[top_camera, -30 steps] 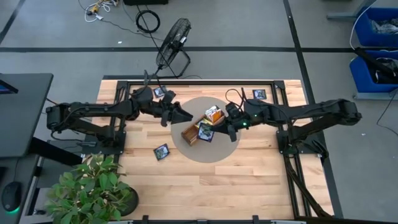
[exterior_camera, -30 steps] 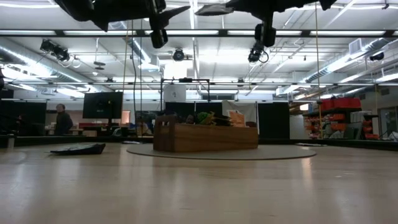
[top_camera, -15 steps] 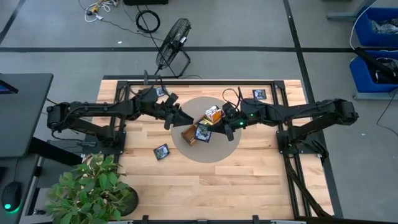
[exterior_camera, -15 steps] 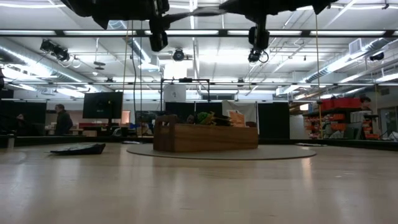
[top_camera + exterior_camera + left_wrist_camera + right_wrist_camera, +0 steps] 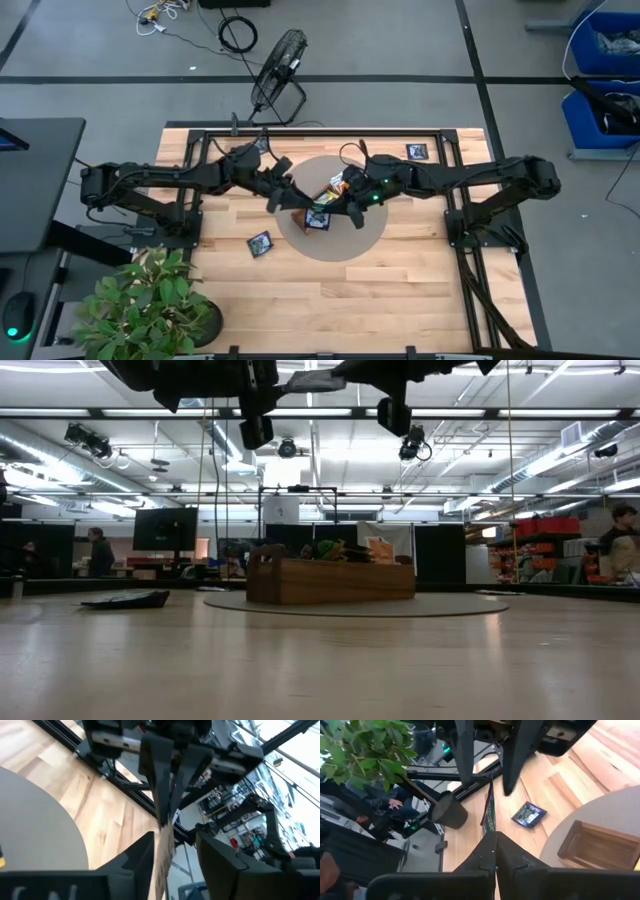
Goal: Pick & Place Tea
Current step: Put the black tea bag into the left section of the wooden organizer
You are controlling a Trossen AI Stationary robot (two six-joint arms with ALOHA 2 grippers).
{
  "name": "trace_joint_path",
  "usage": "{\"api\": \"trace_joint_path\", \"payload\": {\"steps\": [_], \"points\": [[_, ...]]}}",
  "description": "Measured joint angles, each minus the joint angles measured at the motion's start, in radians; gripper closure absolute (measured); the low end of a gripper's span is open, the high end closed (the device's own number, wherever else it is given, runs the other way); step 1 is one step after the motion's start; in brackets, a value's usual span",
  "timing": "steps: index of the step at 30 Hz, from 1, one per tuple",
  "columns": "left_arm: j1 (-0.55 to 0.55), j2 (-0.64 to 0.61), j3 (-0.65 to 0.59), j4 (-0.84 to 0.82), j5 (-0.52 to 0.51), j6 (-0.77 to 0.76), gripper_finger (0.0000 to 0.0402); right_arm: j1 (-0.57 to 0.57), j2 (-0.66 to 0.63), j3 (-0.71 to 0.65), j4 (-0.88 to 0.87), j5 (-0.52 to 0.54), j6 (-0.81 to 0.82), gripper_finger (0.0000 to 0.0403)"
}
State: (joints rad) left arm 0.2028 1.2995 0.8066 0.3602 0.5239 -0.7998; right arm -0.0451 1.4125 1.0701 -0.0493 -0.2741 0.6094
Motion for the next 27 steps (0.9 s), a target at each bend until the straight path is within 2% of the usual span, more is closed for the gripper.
{"api": "trace_joint_path", "payload": {"steps": [11, 15, 18, 21, 27], "points": [[0.003, 0.000, 0.000, -0.015, 0.038, 0.021, 0.0392, -0.015, 0.001, 0.000, 0.005, -0.033, 0.000, 0.0403], [0.003, 0.000, 0.000, -0.019, 0.028, 0.045, 0.0398, -0.015, 0.000, 0.000, 0.004, -0.033, -0.001, 0.0402], [0.002, 0.000, 0.000, -0.023, -0.004, 0.048, 0.0399, -0.015, -0.006, 0.000, -0.002, -0.030, -0.017, 0.0386], [0.002, -0.001, 0.000, -0.022, -0.068, 0.074, 0.0399, -0.018, -0.030, 0.000, -0.011, -0.005, -0.038, 0.0353], [-0.004, -0.008, 0.000, -0.037, -0.177, 0.126, 0.0400, -0.017, -0.109, 0.000, -0.130, 0.133, -0.092, 0.0267]]}}
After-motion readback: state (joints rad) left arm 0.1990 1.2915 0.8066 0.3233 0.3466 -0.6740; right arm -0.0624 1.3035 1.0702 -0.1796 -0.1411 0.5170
